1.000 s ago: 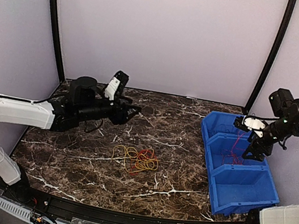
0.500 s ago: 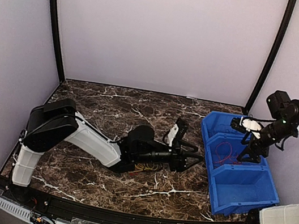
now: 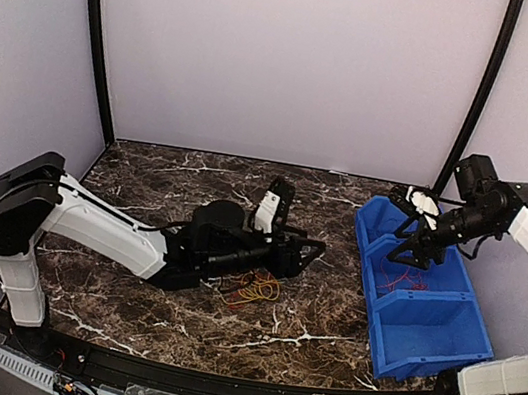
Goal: Untangle the cables
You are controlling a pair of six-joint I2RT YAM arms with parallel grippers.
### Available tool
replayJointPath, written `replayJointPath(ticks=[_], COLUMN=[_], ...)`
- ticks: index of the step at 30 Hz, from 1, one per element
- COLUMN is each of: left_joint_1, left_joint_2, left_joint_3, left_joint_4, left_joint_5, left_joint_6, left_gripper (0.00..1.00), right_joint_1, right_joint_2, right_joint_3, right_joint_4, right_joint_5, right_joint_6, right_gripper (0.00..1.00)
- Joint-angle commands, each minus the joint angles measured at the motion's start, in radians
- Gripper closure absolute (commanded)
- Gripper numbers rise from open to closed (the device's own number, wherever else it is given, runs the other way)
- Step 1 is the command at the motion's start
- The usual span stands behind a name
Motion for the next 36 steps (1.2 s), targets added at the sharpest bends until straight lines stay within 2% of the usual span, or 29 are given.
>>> replayJointPath(ticks=[1,4,10,13,16,20,24,33,36], left_joint_1=[0.002,0.005,0.027,0.038,0.058,0.085,0.097,0.105,0.106], left_joint_2=[-0.161,-0.227,-0.379,-0.432,-0.492,-0.555,-0.602,-0.636,-0.631], left_joint_3=[-0.055,-0.085,-0.212,-0.272,-0.345,-0.404,-0.434,-0.461,-0.457], left_joint_4=[-0.314,-0.448,-0.607,-0.647,-0.673,-0.713,-0.749,-0.758,-0.755], left_joint_5=[-0.179,-0.281,-0.344,-0.376,-0.408,-0.427,-0.442,-0.456,-0.45], left_joint_6=[-0.008,-0.034,-0.101,-0.164,-0.245,-0.307,-0.332,-0.332,-0.328], left_gripper=[0.39,0.42,0.48,0.48,0.41,0.35,0.34,0.34,0.34], right_joint_1=[0.105,0.184,0.318,0.398,0.462,0.496,0.507,0.533,0.542], right_joint_2=[0.046,0.096,0.26,0.392,0.526,0.696,0.825,0.908,0.936], right_joint_3=[-0.025,-0.022,0.03,0.086,0.173,0.282,0.394,0.437,0.446], right_joint_4=[0.214,0.309,0.433,0.457,0.443,0.461,0.449,0.45,0.443], right_joint_5=[-0.075,-0.059,-0.064,-0.065,-0.065,-0.049,-0.04,-0.059,-0.058], right_joint_6=[0.113,0.157,0.202,0.201,0.189,0.198,0.204,0.202,0.198], right_gripper=[0.34,0.35,0.4,0.45,0.51,0.57,0.61,0.63,0.69])
